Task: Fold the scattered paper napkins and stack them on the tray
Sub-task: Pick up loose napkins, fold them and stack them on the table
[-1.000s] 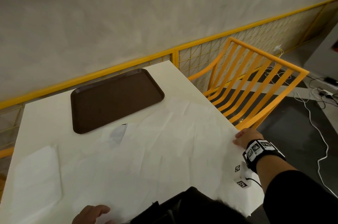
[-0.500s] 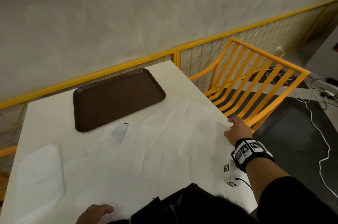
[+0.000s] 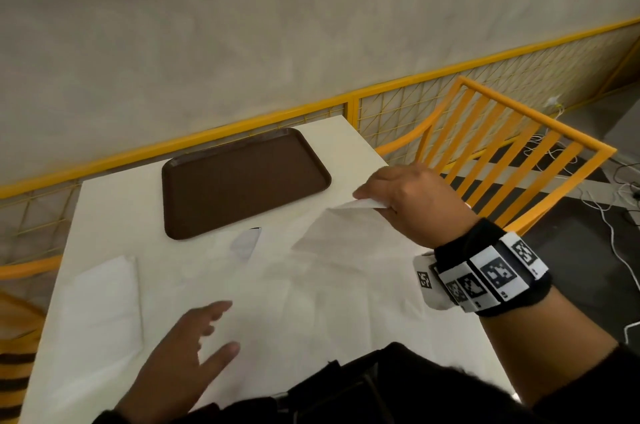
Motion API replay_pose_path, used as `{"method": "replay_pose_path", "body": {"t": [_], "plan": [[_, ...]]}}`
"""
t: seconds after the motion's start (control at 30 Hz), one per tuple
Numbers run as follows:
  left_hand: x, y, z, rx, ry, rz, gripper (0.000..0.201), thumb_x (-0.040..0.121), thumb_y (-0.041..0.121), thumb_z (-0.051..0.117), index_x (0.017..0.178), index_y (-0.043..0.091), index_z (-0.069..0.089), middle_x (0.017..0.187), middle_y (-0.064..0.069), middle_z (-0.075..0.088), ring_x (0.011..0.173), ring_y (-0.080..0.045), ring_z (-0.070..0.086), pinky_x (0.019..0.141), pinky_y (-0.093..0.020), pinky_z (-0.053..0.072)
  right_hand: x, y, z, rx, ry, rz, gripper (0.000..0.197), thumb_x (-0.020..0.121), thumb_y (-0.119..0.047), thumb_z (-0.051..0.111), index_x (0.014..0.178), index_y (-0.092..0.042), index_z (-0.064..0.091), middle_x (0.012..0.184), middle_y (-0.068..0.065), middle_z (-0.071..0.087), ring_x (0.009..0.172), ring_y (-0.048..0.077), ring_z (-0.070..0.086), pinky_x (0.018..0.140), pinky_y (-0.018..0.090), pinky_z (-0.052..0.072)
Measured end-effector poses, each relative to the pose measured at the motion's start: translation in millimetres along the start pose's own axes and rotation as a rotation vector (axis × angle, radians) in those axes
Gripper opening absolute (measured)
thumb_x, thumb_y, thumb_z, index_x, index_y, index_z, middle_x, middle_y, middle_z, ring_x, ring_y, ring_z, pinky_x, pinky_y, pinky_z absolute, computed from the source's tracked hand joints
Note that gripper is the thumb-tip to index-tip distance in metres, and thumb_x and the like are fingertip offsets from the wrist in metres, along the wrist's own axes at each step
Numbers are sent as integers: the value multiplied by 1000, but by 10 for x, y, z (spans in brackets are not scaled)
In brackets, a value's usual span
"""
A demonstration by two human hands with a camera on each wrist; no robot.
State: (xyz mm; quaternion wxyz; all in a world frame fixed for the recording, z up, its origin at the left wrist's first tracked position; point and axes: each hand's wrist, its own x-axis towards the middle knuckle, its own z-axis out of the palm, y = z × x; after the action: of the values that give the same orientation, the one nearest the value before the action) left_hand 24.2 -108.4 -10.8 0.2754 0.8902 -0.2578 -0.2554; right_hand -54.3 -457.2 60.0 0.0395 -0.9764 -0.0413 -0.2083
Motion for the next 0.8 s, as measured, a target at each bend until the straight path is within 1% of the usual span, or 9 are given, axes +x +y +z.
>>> {"method": "replay_pose_path", "body": {"t": [0.1, 0.2, 0.27, 0.33, 0.43, 0.5, 0.63, 0.73, 0.8], "plan": [[75, 425, -281, -88, 202, 155, 77, 66, 57, 68, 132, 56, 27, 134, 23, 38, 114, 8, 45, 92, -18, 39, 284, -318, -129, 2, 3, -170, 22, 79, -8, 62, 93, -21, 73, 77, 2, 68, 66, 26, 66, 58, 35, 50], [137, 744, -497, -39, 298, 293, 94, 61, 67, 71, 139, 52, 21, 140, 27, 35, 124, 8, 39, 100, -22, 37, 520, -630, -174, 52, -60, -290, 25, 84, -17, 49, 93, -24, 72, 78, 0, 67, 69, 25, 66, 59, 34, 48], [174, 858, -552, -24, 275, 296, 90, 62, 63, 73, 138, 48, 28, 129, 26, 50, 115, 8, 49, 93, -15, 41, 625, -815, -191, 105, -45, -347, 25, 85, -22, 48, 90, -22, 72, 75, 1, 67, 66, 24, 65, 56, 34, 49], [222, 912, -562, 15, 275, 289, 66, 72, 48, 72, 131, 43, 42, 111, 25, 60, 97, 9, 57, 78, -4, 43, 686, -943, -191, 125, 4, -389, 14, 84, -23, 59, 89, -20, 72, 73, 1, 67, 64, 24, 64, 54, 33, 50], [277, 849, -568, -51, 344, 248, 32, 86, 28, 63, 117, 35, 57, 104, 22, 63, 90, 9, 56, 67, 0, 40, 690, -1041, -182, 174, 52, -353, 10, 84, -26, 62, 89, -18, 66, 73, -1, 67, 64, 23, 64, 55, 34, 50], [274, 777, -586, -202, 365, 223, 28, 87, 20, 61, 112, 34, 60, 106, 23, 63, 98, 4, 58, 76, -7, 42, 636, -1071, -158, 210, 43, -334, 9, 83, -28, 64, 86, -19, 64, 73, -5, 66, 64, 19, 63, 59, 34, 50], [253, 655, -636, -353, 320, 207, 26, 86, 24, 63, 107, 40, 61, 104, 17, 68, 98, -6, 64, 85, -31, 52, 463, -1107, -101, 590, -319, -181, 42, 70, -53, 75, 102, -27, 69, 92, -14, 69, 83, 3, 63, 76, 22, 50], [216, 620, -679, -306, 216, 263, 23, 89, 28, 61, 106, 43, 58, 100, 16, 70, 93, -9, 67, 80, -33, 55, 457, -1065, 90, 693, -185, -84, 47, 76, -49, 70, 115, -23, 65, 102, -18, 62, 95, 2, 57, 82, 10, 41], [181, 644, -707, -280, 139, 314, 28, 91, 27, 58, 112, 44, 53, 101, 16, 69, 95, -8, 66, 76, -26, 53, 489, -1021, 257, 572, -167, -59, 47, 84, -48, 60, 126, -27, 57, 121, -14, 59, 110, 8, 51, 94, 20, 39]]}}
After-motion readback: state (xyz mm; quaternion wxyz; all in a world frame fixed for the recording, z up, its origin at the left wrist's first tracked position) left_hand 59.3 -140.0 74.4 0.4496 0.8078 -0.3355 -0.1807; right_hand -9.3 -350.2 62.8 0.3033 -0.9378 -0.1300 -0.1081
